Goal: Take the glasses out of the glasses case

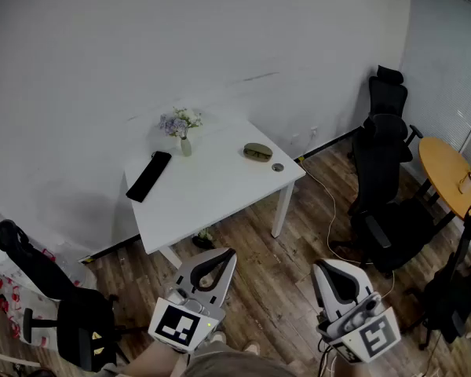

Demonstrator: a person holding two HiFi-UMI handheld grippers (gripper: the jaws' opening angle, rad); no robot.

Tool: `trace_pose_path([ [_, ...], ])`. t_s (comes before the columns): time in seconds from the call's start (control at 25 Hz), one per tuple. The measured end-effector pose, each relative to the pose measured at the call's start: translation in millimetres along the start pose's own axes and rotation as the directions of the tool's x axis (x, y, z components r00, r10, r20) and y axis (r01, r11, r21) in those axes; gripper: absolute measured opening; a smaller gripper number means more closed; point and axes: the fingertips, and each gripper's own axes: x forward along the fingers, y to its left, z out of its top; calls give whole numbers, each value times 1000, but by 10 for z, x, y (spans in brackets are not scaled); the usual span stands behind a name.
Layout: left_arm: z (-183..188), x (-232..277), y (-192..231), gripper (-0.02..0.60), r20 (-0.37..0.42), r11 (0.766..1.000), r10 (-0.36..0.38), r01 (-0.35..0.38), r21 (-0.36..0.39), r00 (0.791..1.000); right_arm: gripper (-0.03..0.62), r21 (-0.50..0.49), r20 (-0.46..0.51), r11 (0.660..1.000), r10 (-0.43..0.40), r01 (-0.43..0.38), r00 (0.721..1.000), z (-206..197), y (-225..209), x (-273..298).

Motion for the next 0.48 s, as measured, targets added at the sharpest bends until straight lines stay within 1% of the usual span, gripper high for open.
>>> trace_pose_path([
  [0.12, 5, 64, -51, 15, -4, 1000, -2, 2, 5, 1000, 29, 9, 17, 1000, -4, 4, 1000, 12, -61, -43],
  [0.32, 16, 148, -129, 15, -1, 1000, 1, -1, 16, 1000, 29, 39, 55, 999, 15, -17, 998, 82, -113, -70],
  [0.48, -6, 200, -163, 15, -10, 1000, 2, -2, 25, 1000, 29, 25, 44, 1000, -3, 1, 999, 3, -220, -137],
])
